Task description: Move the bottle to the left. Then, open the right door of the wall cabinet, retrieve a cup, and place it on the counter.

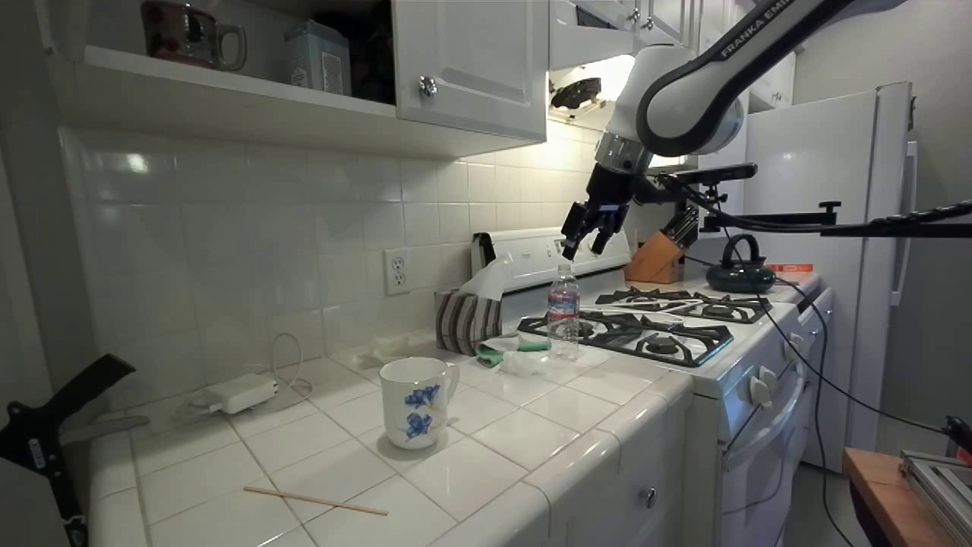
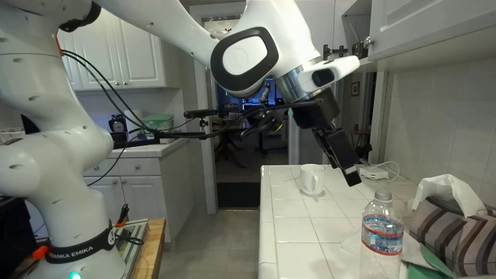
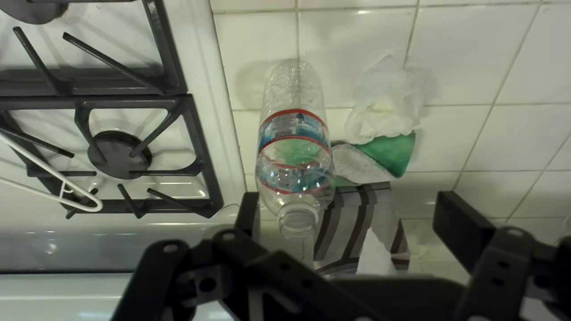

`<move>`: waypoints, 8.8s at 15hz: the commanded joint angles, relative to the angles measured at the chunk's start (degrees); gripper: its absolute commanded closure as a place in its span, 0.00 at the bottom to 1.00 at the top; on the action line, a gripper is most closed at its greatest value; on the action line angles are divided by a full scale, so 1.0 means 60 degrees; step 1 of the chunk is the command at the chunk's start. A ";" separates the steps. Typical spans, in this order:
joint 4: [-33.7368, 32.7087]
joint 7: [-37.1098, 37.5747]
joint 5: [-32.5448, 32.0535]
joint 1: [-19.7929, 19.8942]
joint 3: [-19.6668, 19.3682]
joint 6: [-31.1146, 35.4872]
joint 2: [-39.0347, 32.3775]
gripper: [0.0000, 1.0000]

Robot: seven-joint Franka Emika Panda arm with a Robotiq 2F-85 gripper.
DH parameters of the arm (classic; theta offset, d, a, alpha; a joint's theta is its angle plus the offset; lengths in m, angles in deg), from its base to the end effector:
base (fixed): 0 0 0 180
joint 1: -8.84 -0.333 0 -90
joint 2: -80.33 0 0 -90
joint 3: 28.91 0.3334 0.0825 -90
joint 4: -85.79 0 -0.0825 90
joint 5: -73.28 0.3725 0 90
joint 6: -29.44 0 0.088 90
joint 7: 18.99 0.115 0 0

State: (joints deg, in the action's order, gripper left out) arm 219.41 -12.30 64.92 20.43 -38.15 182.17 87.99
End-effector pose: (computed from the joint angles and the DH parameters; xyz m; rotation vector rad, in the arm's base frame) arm 0.4845 -0.1824 0.4584 2.8843 -0.5399 0.6771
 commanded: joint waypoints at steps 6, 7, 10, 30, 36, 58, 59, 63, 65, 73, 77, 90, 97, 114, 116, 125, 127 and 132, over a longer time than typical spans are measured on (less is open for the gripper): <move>-0.0490 0.3070 -0.2048 0.0434 0.0079 0.0776 -0.0859 0.00; -0.0546 0.3242 -0.2108 0.0413 0.0069 0.0749 -0.0904 0.00; -0.0787 0.3573 -0.2157 0.0347 0.0033 0.0725 -0.1119 0.02; -0.1432 0.3783 -0.2137 -0.0097 -0.0389 0.0580 -0.1836 0.61; -0.1391 0.3804 -0.2280 -0.0157 -0.0401 0.0513 -0.1696 0.70; 0.0669 -0.1626 0.0003 -0.1946 0.1450 0.0183 0.1024 0.93; 0.0416 -0.1620 0.0162 -0.1989 0.1435 0.0215 0.0723 0.93; -0.0492 -0.1396 0.0459 -0.1936 0.1398 -0.0154 -0.0255 0.93; -0.0938 -0.1303 0.0650 -0.1929 0.1393 -0.0292 -0.0713 0.93; -0.1974 -0.1283 0.1426 -0.1925 0.1459 -0.0367 -0.1759 0.93; -0.2057 -0.1103 0.1134 -0.1897 0.1413 -0.0137 -0.1904 0.93; -0.2025 -0.0941 0.1044 -0.1883 0.1379 -0.0085 -0.1893 0.18; -0.1352 -0.0889 0.1258 -0.1845 0.1411 0.0032 -0.0838 0.00; -0.1589 0.5375 -0.1888 0.2371 0.5193 0.2109 0.3006 0.00; -0.1178 0.4782 -0.1552 0.1913 0.4845 0.1932 0.3303 0.00; -0.2084 0.6414 -0.2699 0.4036 0.6642 0.1840 0.3201 0.00; -0.2773 0.7926 -0.3723 0.5610 0.8085 0.1674 0.3294 0.00; -0.4723 1.0386 -0.5090 0.9277 1.1350 0.0735 0.3777 0.00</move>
State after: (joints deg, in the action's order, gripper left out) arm 197.70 42.05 38.45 64.94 21.16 191.41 108.22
